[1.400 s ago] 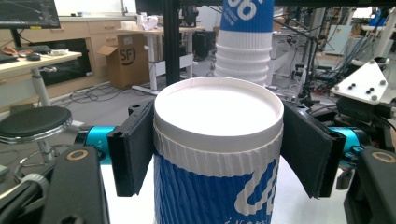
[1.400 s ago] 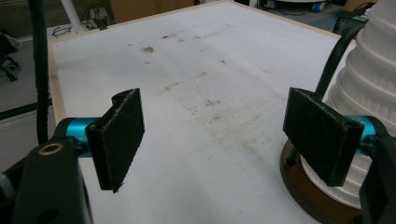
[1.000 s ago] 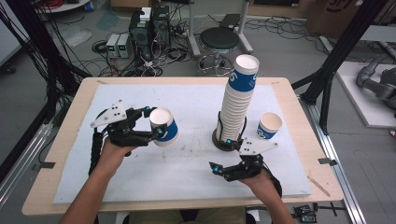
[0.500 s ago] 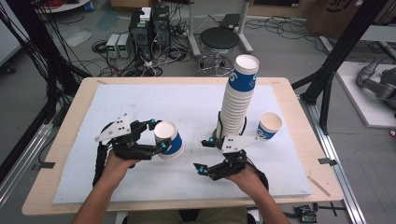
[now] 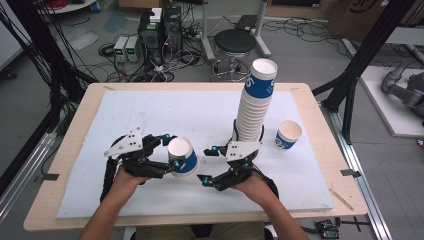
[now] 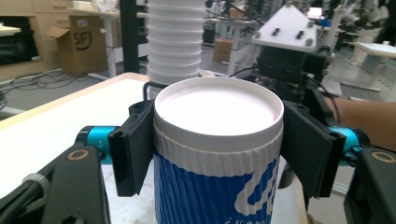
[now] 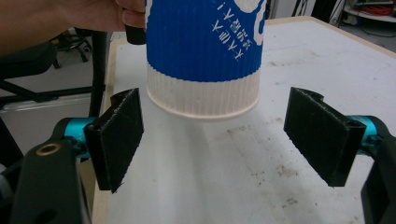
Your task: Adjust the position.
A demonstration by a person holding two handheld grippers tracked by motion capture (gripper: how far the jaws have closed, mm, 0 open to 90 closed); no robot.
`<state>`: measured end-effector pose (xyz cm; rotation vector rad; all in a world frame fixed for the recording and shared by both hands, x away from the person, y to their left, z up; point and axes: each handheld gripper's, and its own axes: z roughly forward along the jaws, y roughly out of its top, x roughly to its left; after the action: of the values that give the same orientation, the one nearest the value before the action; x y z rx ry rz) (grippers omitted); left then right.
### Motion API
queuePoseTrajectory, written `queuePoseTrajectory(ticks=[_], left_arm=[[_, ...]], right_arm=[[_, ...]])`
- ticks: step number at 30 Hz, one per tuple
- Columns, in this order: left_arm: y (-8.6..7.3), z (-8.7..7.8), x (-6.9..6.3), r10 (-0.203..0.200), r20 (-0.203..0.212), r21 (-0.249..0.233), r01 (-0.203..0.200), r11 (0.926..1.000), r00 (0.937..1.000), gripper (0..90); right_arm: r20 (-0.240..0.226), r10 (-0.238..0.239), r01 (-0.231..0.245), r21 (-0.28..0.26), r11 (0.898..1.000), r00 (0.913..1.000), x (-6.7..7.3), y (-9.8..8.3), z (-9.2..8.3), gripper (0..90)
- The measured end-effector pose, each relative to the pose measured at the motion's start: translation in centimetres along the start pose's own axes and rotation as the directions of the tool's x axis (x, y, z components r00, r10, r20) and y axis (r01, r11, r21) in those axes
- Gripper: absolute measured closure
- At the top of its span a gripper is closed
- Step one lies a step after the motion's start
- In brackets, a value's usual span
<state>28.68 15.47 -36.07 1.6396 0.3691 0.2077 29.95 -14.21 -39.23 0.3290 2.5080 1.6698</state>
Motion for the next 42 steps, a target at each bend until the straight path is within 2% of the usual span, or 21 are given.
queuePoseTrajectory(ticks=[9,11,15,22,28,30,35,36,38,41,42], left_arm=[[-0.2,1.3,-0.3,0.002,0.053,0.002,-0.003,1.0000,0.9986,30.4],[-0.2,1.5,-0.4,0.002,0.065,-0.002,-0.002,1.0000,0.9979,30.4],[-0.2,1.7,-0.6,0.004,0.079,-0.012,-0.003,0.9999,0.9969,30.6],[0.1,1.6,-0.5,0.009,0.083,-0.034,-0.006,0.9994,0.9965,30.7],[0.1,1.3,-0.2,0.007,0.088,-0.032,-0.004,0.9995,0.9961,31.2],[0.1,1.3,-0.1,0.007,0.092,-0.025,-0.005,0.9997,0.9958,31.1],[-0.1,1.2,-0.1,0.000,0.105,-0.003,0.000,1.0000,0.9944,30.0],[-0.1,1.2,0.0,0.000,0.102,0.003,0.000,1.0000,0.9948,27.7],[-0.2,1.3,0.1,-0.039,0.078,0.027,0.037,0.9990,0.9962,14.5],[-0.2,1.1,0.3,-0.049,0.080,0.037,0.046,0.9983,0.9956,13.4],[-0.2,1.0,0.4,-0.049,0.080,0.037,0.046,0.9982,0.9956,13.4]], right_arm=[[-0.045,0.004,-0.005,-0.011,1.000,0.9990,-0.2,0.4,0.9,20.2],[-0.050,-0.008,0.007,-0.014,1.000,0.9987,-0.2,0.4,1.1,20.2],[-0.079,0.004,-0.006,-0.016,1.000,0.9969,0.0,0.5,1.6,18.8],[-0.100,-0.009,0.007,-0.029,1.000,0.9950,-0.2,0.5,2.1,18.2],[-0.090,-0.028,0.025,-0.033,0.999,0.9955,-0.4,0.6,1.7,26.3],[-0.086,-0.045,0.043,-0.019,0.999,0.9953,-0.4,0.7,1.6,27.7],[-0.086,-0.077,0.082,0.060,0.995,0.9933,-0.5,1.3,1.2,29.3],[-0.090,-0.078,0.084,0.068,0.994,0.9929,-0.5,1.4,1.2,29.3],[-0.091,-0.084,0.091,0.082,0.992,0.9923,-0.5,1.6,1.0,29.3],[-0.092,-0.088,0.096,0.093,0.991,0.9919,-0.7,1.8,0.8,29.2],[-0.088,-0.103,0.111,0.089,0.990,0.9908,-0.8,1.9,0.7,29.3]])
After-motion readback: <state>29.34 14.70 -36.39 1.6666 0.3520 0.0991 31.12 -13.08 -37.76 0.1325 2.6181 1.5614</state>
